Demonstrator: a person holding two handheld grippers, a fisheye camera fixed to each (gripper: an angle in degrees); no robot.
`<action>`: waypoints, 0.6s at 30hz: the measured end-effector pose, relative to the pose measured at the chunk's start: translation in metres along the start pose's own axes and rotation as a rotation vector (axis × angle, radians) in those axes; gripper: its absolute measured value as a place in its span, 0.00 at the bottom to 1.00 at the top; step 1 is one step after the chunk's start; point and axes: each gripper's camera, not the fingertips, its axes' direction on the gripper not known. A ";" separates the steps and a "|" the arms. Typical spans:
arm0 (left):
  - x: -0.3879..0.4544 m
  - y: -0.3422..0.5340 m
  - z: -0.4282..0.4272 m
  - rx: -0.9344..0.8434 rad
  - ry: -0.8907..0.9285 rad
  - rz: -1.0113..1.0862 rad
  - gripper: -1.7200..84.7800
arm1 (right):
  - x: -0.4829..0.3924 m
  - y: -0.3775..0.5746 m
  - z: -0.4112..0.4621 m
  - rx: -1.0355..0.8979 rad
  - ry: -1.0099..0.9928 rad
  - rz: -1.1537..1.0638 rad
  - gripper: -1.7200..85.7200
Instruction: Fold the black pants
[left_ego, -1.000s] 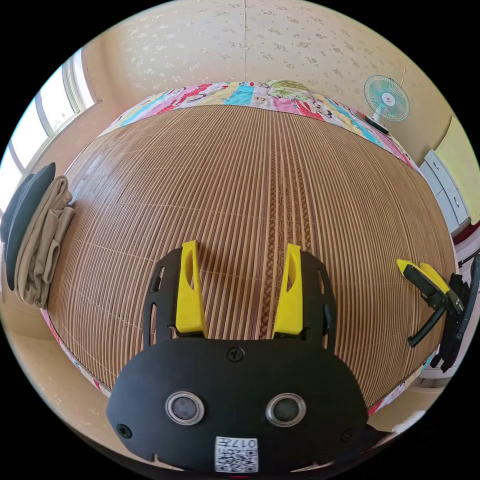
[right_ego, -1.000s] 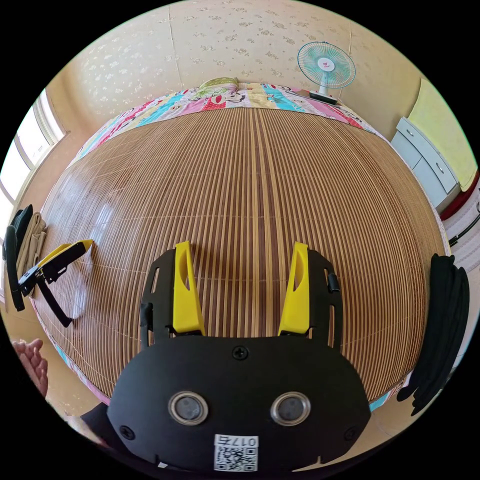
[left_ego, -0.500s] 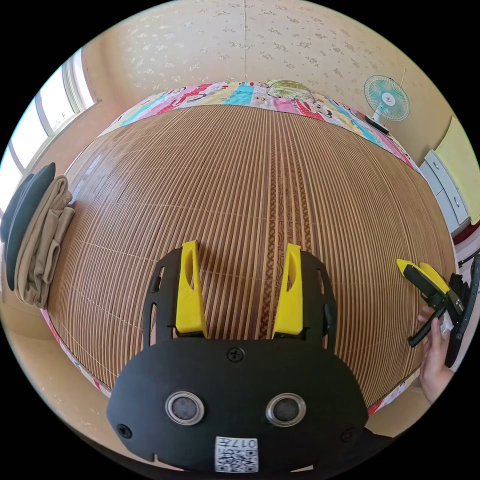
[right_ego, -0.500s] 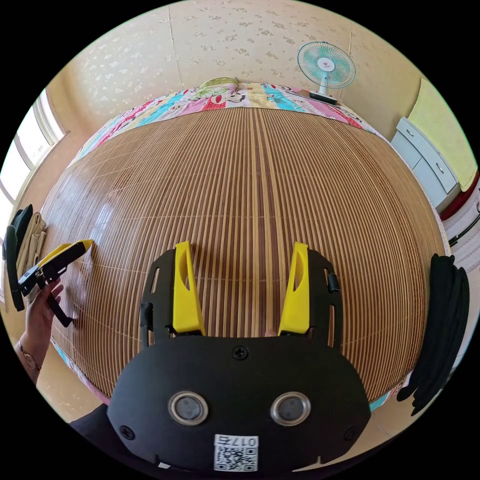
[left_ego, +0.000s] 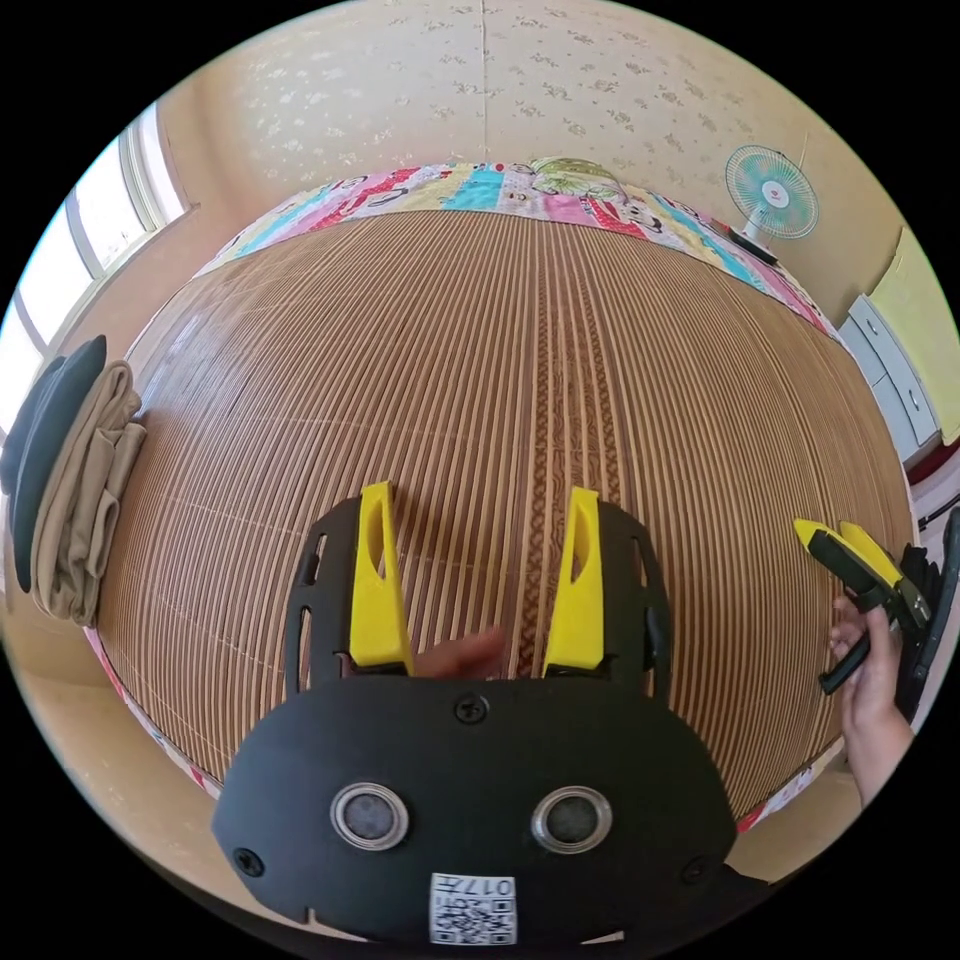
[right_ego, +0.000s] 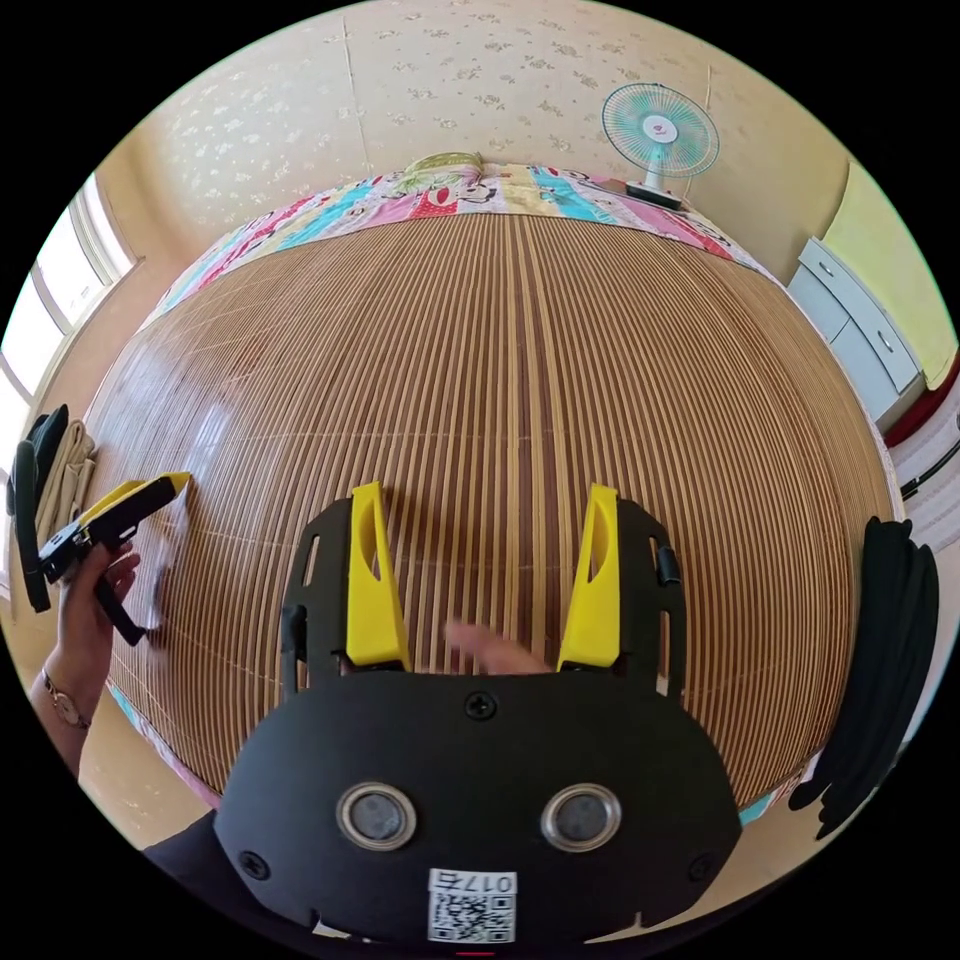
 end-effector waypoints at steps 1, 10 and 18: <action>0.003 0.000 0.002 -0.002 0.000 -0.006 0.28 | 0.000 -0.002 -0.001 -0.008 0.002 -0.003 0.31; 0.030 0.027 -0.025 -0.219 0.361 0.041 0.06 | 0.064 0.001 -0.064 -0.198 -0.269 0.078 0.07; 0.113 0.075 -0.111 -0.232 0.320 0.277 0.01 | 0.234 0.083 -0.208 -0.185 0.081 0.463 0.11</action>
